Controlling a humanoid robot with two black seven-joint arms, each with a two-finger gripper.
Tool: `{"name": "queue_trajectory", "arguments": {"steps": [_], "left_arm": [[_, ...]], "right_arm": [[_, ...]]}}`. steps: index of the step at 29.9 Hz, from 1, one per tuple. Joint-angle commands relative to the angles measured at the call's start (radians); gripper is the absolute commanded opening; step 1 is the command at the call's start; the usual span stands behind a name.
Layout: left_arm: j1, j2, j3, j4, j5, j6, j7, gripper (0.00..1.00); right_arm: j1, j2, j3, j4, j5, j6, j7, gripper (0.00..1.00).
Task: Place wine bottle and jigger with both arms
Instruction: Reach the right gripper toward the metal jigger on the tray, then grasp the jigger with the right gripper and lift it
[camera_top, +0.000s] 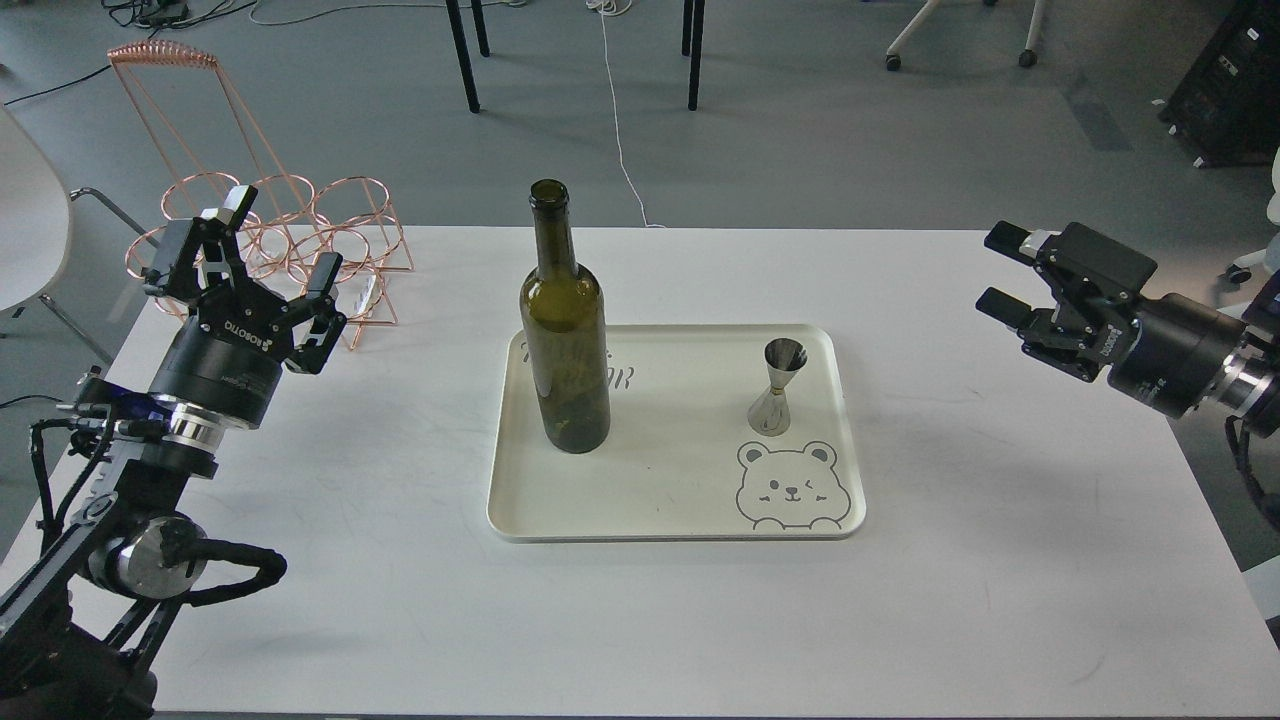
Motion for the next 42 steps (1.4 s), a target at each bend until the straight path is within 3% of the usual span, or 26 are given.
{"name": "queue_trajectory", "arguments": {"steps": [1,6,15,23,36,39,42], "left_arm": [[0.001,0.000,-0.001,-0.009,0.005,0.000,-0.002,0.98],[0.010,0.001,-0.001,-0.029,0.005,0.002,-0.003,0.98],[0.015,-0.002,-0.001,-0.053,0.005,0.002,-0.005,0.98],[0.016,-0.005,-0.001,-0.062,0.005,0.003,-0.005,0.98],[0.019,-0.005,-0.007,-0.064,0.005,0.002,-0.005,0.98],[0.019,-0.005,-0.010,-0.064,0.005,0.002,-0.005,0.98],[0.019,-0.005,-0.012,-0.065,0.005,0.002,-0.005,0.98]], "right_arm": [[-0.005,0.005,-0.051,0.039,-0.324,-0.159,0.000,0.97],[-0.024,0.032,-0.170,-0.028,-0.599,-0.449,0.000,0.97],[-0.014,0.293,-0.209,-0.269,-0.929,-0.851,0.000,0.96],[0.015,0.440,-0.212,-0.417,-1.106,-0.851,0.000,0.94],[0.093,0.684,-0.215,-0.648,-1.106,-0.851,0.000,0.92],[0.107,0.706,-0.221,-0.674,-1.106,-0.851,0.000,0.86],[0.118,0.714,-0.221,-0.686,-1.106,-0.851,0.000,0.71]]}}
